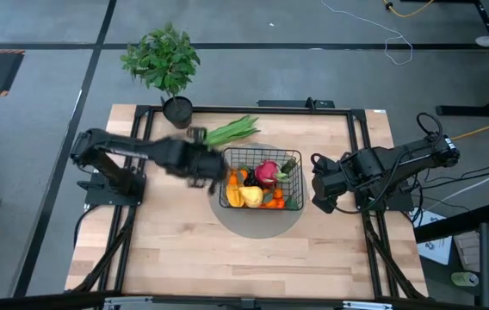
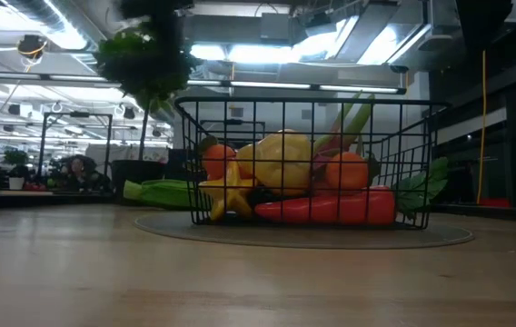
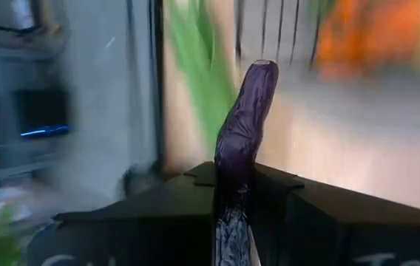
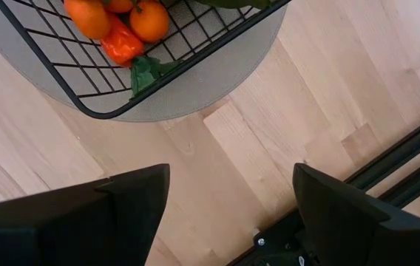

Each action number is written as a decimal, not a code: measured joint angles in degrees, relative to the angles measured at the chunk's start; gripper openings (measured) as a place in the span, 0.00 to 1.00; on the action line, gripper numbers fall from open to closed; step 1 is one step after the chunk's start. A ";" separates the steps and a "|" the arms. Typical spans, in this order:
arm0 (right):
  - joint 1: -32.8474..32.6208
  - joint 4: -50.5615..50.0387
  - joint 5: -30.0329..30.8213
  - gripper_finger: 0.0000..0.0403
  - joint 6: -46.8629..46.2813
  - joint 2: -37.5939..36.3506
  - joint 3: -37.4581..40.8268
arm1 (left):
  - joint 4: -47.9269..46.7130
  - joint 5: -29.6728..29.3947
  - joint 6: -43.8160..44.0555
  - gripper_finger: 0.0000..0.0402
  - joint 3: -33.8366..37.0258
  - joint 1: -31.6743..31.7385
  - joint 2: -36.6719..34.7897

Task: Build produce basket
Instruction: Put the violet eggplant into the black wire basket, then put the green leaf lettuce into the black wire basket

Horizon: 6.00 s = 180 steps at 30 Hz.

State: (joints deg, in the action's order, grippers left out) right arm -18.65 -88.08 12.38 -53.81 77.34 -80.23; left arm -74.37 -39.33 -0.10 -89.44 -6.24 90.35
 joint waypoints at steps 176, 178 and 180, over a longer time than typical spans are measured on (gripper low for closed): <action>-0.01 2.12 2.12 0.68 0.27 0.04 0.02 | 55.63 25.21 5.93 0.08 39.91 12.88 -24.49; -0.02 2.11 2.12 0.68 0.27 0.04 0.02 | 55.40 26.79 7.25 0.08 39.40 9.50 -23.92; -0.02 2.14 2.12 0.68 0.27 0.04 0.02 | 56.37 26.83 7.43 0.08 38.85 6.50 -22.29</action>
State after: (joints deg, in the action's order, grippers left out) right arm -18.68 -85.94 14.50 -53.54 77.38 -80.20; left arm -18.00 -12.49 7.33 -50.59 0.26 68.06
